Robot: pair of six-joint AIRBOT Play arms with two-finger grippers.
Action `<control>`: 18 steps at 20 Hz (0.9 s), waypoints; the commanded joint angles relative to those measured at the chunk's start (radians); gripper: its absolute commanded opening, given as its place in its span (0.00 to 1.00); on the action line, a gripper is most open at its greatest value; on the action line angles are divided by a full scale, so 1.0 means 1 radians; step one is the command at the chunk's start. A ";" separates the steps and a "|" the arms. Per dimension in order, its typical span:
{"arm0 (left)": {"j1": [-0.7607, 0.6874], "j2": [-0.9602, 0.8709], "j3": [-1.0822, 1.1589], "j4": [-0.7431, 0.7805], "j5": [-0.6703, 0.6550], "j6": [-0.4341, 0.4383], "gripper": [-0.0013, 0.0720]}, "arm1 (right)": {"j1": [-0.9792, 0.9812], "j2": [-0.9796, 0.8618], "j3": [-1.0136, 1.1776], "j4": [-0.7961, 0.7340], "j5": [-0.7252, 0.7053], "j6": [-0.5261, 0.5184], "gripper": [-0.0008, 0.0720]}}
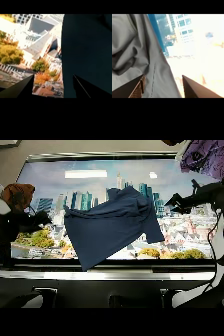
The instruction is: Fold the clothes and pants, and hang the long-sleeved shirts on hangers.
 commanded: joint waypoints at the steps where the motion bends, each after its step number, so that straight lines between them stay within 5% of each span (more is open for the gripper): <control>1: 0.007 0.163 -0.232 -0.092 0.035 -0.003 0.77 | 0.020 -0.089 -0.019 0.064 -0.004 -0.049 0.73; 7: 0.007 0.180 -0.265 -0.092 0.013 -0.002 0.77 | 0.126 -0.184 -0.019 0.063 0.017 -0.041 0.68; 8: 0.008 0.180 -0.264 -0.102 0.003 -0.011 0.77 | 0.140 -0.188 -0.019 0.063 0.018 -0.042 0.54; 10: 0.010 0.178 -0.277 -0.115 -0.061 -0.039 0.77 | 0.151 -0.181 -0.018 0.066 0.018 -0.043 0.10; 18: -0.055 0.180 -0.623 -0.414 0.070 0.061 0.77 | 0.148 -0.053 -0.018 0.035 -0.016 -0.068 0.06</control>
